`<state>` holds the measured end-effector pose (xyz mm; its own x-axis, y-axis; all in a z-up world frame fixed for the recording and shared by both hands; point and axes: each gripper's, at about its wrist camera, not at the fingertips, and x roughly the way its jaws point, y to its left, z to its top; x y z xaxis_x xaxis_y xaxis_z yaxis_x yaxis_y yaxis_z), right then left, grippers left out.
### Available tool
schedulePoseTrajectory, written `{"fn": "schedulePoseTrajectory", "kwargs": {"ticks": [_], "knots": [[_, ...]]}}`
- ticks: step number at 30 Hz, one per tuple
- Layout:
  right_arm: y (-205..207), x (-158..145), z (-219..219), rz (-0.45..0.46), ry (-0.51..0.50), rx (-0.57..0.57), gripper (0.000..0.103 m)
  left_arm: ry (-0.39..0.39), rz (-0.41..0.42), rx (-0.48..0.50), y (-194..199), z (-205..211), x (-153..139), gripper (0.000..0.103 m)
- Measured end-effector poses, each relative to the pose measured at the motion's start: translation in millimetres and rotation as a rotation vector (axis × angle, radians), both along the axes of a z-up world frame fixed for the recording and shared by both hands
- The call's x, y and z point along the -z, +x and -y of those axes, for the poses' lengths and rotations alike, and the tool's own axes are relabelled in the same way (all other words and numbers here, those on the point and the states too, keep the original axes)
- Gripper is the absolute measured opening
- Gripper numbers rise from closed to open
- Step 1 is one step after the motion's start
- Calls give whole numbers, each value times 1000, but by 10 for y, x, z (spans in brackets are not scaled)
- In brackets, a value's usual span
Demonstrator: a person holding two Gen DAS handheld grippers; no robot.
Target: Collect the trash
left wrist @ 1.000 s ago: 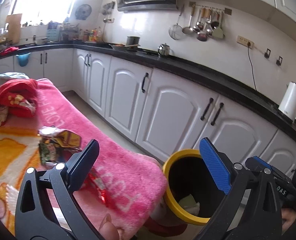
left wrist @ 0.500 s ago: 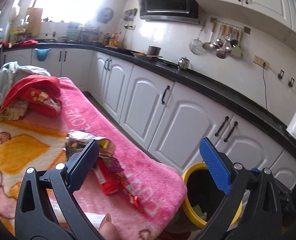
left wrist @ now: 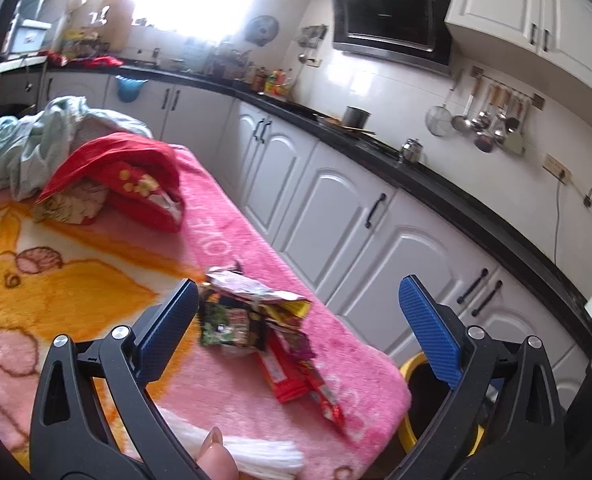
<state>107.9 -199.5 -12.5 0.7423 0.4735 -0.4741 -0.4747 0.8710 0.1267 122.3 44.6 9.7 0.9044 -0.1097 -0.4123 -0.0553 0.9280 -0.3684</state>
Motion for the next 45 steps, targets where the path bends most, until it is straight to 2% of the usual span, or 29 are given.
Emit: {"fn": "schedulePoseTrajectory", "kwargs": {"ticks": [11, 14, 17, 23, 27, 31, 34, 38, 40, 42, 45], "knots": [[267, 232, -399, -52, -55, -72, 71, -86, -118, -60, 208, -530, 214, 92], [328, 259, -437, -57, -66, -71, 71, -117, -146, -65, 287, -608, 262, 87], [383, 310, -434, -72, -69, -64, 71, -160, -172, -45, 423, -633, 284, 87], [429, 458, -436, -110, -75, -51, 71, -264, -247, 12, 831, -594, 390, 79], [461, 526, -447, -121, -85, -52, 71, -312, -300, 2, 1022, -583, 479, 73], [523, 585, -479, -135, -89, -54, 71, -383, -382, -42, 1177, -610, 633, 72], [554, 627, -500, -151, -87, -57, 71, -398, -417, -66, 1265, -612, 719, 71], [586, 686, -512, -168, -86, -60, 71, -408, -472, -105, 1359, -634, 861, 63], [597, 700, -519, -174, -86, -59, 71, -407, -494, -122, 1374, -639, 926, 51], [622, 726, -525, -183, -86, -60, 71, -421, -504, -130, 1376, -657, 975, 45], [678, 779, -538, -212, -92, -64, 70, -436, -495, -132, 1334, -693, 998, 43]]}}
